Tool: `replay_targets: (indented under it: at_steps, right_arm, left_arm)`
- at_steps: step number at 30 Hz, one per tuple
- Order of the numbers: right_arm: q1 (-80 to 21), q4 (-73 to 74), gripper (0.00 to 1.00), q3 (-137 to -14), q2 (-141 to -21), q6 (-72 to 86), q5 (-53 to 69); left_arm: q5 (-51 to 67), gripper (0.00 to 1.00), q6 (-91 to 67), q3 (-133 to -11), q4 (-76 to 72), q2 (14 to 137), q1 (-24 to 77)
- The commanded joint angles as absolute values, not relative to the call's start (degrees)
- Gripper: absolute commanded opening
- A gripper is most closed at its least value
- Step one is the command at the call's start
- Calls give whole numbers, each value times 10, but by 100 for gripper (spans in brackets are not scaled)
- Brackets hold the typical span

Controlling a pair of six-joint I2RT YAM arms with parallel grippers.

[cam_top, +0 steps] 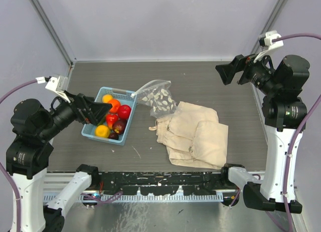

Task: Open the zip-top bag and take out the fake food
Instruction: Reset both arms

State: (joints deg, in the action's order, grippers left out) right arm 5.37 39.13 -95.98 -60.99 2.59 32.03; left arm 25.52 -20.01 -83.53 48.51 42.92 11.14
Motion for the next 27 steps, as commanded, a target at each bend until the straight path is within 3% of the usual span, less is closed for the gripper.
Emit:
replay_targets:
  at_steps: [1, 27]
  right_arm:
    - [55, 377, 100, -963, -598, 18, 317]
    - [55, 378, 100, -959, -595, 15, 302]
  left_arm:
    - [251, 98, -189, -838, 460, 421, 112]
    - [253, 98, -193, -827, 455, 419, 112]
